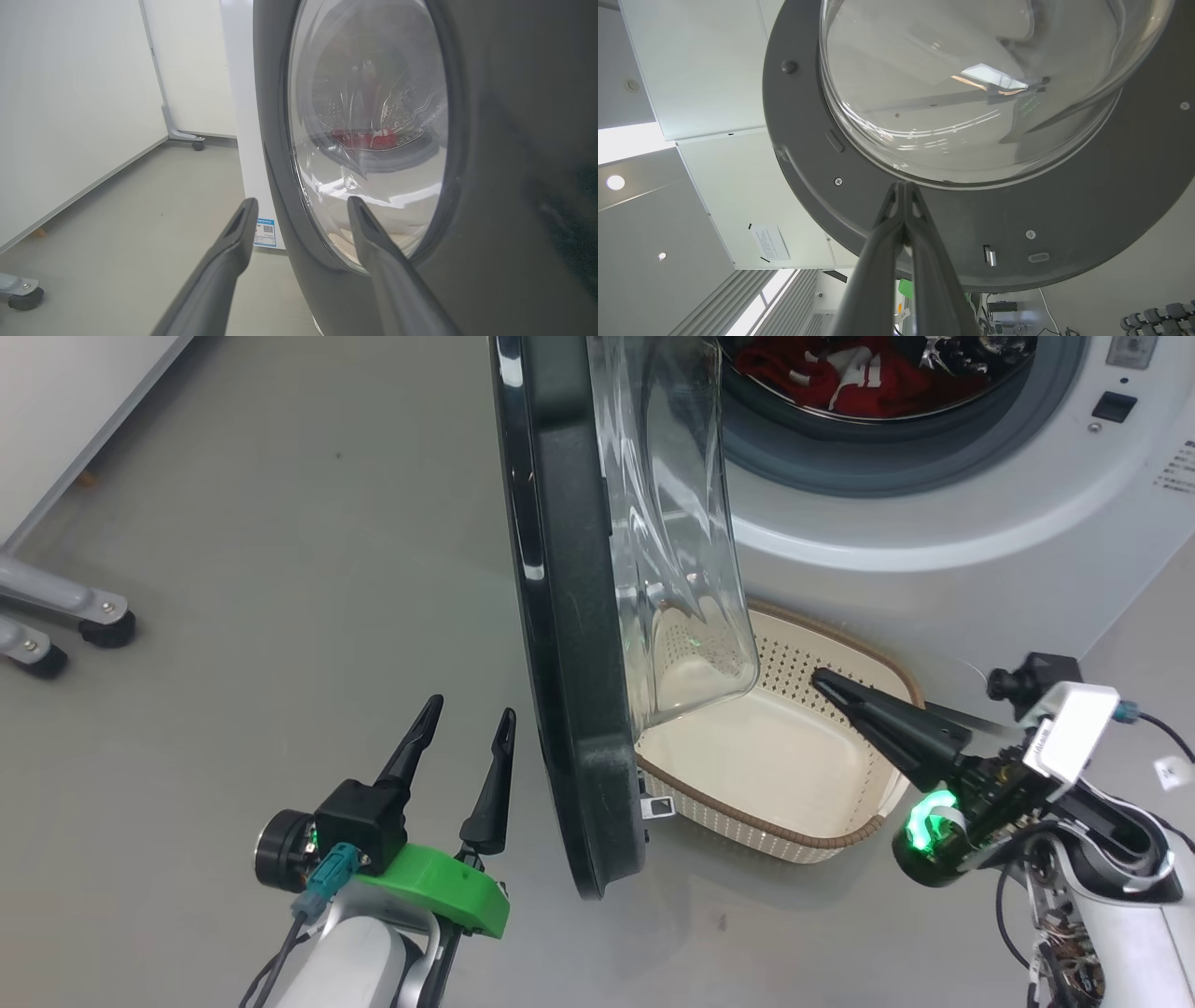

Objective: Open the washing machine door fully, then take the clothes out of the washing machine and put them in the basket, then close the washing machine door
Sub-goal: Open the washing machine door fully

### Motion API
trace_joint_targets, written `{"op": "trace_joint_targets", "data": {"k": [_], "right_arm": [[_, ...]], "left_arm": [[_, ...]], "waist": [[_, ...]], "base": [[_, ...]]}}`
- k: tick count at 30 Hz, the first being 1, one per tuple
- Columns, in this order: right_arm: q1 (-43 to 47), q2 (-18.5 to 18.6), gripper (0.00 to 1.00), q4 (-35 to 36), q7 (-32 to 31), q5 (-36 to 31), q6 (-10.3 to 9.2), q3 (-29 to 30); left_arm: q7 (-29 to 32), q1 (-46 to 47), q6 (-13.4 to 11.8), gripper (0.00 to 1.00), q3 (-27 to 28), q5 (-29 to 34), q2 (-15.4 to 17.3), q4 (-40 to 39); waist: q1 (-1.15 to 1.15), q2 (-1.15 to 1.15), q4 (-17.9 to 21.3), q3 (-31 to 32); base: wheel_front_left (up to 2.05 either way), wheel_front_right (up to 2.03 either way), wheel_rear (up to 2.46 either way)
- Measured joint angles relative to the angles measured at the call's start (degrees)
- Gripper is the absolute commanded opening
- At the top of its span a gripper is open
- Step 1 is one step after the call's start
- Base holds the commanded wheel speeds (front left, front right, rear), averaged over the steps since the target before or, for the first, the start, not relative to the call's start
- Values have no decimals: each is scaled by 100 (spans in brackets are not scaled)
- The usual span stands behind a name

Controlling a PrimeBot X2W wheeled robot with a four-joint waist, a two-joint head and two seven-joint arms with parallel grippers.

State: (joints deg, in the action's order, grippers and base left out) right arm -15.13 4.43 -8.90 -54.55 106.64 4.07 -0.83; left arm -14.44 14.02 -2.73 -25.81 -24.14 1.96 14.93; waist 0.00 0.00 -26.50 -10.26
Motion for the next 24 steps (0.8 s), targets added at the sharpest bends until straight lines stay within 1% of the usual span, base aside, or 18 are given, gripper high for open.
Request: {"op": "trace_joint_targets", "data": {"k": [4,6,7,8,11,18,22,23,24], "right_arm": [[326,34,0,123,293,19,70,370],[461,34,33,186,411,22,120,512],[522,22,70,209,474,23,140,571],[576,5,100,226,556,22,142,630],[780,-4,100,301,750,-7,186,776],[1260,24,100,485,1348,-653,240,1036],[1424,89,100,570,1933,-1341,248,1235],[1511,135,100,581,2267,-1767,260,1335],[1562,168,100,587,2451,-2018,263,1374]], "left_arm": [[0,-4,0,100,-7,1,0,2],[0,-8,0,100,1,2,-1,4],[0,-18,-1,100,24,3,-1,3],[0,-25,-1,100,42,4,0,5],[0,-53,-1,100,71,41,0,16],[0,-113,0,100,71,63,0,62],[0,-113,-1,100,91,80,0,73],[0,-113,-1,100,113,80,0,77],[0,-113,-1,100,122,80,0,79]], "waist": [[0,0,40,20],[0,0,61,29],[0,0,75,34],[0,0,94,39],[0,0,151,62],[0,0,226,102],[0,0,243,103],[0,0,251,103],[0,0,255,103]], "base": [[0,0,0],[0,0,0],[0,0,0],[0,0,0],[0,0,0],[0,0,0],[0,0,0],[0,0,0],[0,0,0]]}}
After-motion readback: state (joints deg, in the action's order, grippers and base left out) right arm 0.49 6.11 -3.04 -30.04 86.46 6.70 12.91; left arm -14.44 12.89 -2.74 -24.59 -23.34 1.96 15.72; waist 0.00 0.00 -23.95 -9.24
